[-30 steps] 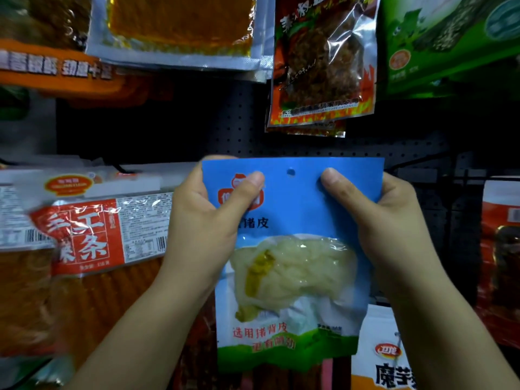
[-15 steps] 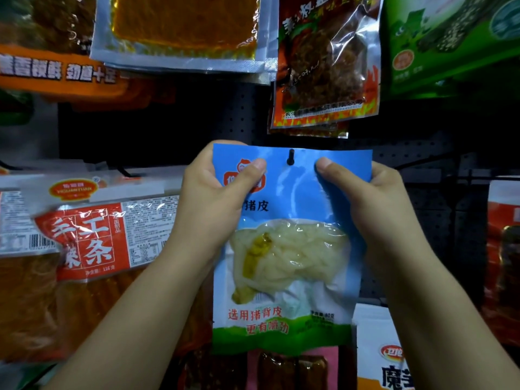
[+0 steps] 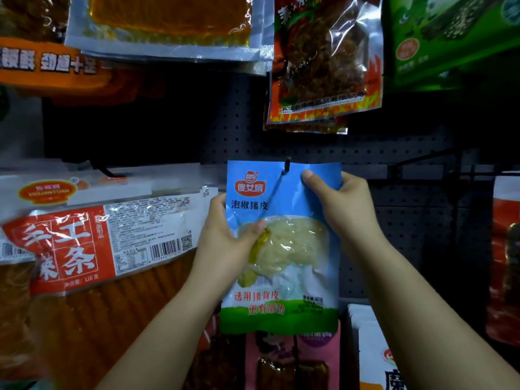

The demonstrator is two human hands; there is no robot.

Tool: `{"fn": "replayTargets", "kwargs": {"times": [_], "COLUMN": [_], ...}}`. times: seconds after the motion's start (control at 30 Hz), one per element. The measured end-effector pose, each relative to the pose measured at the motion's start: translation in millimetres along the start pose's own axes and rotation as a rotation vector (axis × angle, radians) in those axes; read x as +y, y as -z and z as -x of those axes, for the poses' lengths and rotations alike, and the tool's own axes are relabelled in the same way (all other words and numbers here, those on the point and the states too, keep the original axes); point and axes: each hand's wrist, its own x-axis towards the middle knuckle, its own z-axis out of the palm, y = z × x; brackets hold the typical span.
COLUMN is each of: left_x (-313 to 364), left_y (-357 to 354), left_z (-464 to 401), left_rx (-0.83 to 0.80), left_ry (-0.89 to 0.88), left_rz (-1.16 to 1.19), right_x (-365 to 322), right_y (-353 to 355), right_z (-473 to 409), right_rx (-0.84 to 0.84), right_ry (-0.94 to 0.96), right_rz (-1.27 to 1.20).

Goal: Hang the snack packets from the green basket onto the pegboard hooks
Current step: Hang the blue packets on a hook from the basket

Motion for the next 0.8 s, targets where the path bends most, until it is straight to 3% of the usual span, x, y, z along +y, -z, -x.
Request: {"fn": "replayTargets", "kwargs": {"times": [0.13, 0.33, 0.53, 0.8], "left_x": [-13.3, -32.6, -50.1, -64.6], "left_y": [-17.7, -36.3, -52.8, -74.0], "left_z": [-19.4, -48.7, -63.6, -75.1], "left_rx": [0.035, 0.044, -0.015, 0.049], "left_ry": [-0.008, 0.006, 0.071, 0.281], "left_rz": [-0.107, -0.2, -0.201, -0.222], "right_x": [26.5, 76.1, 90.4, 105.1], "right_y": [1.8, 7.2, 4.5, -6.3], "right_z": [-7.0, -23.3, -48.8, -61.4], "right_rx": [0.017, 0.047, 0.121, 0.11], "right_ry": [0.004, -0.101, -0.07, -0.107], "right_rz": [-0.002, 0.173, 0.428, 0.474]}}
